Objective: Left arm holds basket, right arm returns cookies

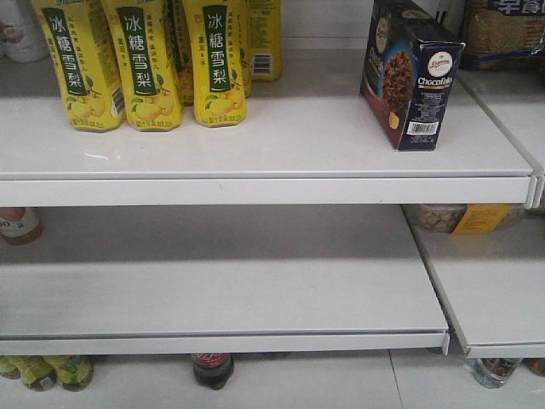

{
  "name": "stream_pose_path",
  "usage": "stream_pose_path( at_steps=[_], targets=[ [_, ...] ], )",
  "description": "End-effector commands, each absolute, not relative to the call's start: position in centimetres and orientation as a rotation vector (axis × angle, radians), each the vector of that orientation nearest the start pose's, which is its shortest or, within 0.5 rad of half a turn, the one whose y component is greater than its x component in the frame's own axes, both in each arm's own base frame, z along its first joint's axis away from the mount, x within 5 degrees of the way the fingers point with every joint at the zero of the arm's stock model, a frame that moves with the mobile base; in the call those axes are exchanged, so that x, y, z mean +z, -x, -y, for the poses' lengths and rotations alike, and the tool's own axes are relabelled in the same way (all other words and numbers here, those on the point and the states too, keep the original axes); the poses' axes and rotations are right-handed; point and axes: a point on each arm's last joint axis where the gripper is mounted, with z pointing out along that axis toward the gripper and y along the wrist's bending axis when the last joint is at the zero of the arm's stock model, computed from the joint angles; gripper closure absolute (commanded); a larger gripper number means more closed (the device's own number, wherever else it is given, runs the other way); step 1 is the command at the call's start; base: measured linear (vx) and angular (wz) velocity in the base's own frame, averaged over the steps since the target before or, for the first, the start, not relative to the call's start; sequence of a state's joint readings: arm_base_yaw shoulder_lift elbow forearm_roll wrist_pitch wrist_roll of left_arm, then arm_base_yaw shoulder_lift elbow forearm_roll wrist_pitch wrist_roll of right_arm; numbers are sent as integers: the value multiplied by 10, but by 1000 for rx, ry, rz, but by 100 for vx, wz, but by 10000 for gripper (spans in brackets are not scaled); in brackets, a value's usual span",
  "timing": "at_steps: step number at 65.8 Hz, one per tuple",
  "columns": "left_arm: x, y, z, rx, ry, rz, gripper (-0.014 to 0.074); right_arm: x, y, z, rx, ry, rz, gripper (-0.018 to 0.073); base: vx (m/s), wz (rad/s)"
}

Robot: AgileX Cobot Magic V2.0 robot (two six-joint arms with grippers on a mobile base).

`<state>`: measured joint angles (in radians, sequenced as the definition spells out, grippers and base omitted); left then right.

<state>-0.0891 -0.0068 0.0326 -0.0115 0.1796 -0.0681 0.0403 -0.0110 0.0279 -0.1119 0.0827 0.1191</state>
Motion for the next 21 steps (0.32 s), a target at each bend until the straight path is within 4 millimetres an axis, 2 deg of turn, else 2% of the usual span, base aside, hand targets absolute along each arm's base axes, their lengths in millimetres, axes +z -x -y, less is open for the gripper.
stream_pose_path(
  at_steps=[1,21],
  targets=[
    [206,-54,5,-109,-29,-1541,602,198,-56,-2,24,26,-1519,565,0,0],
    [206,-54,5,-109,-29,-1541,602,198,-56,-2,24,26,-1519,565,0,0]
  ],
)
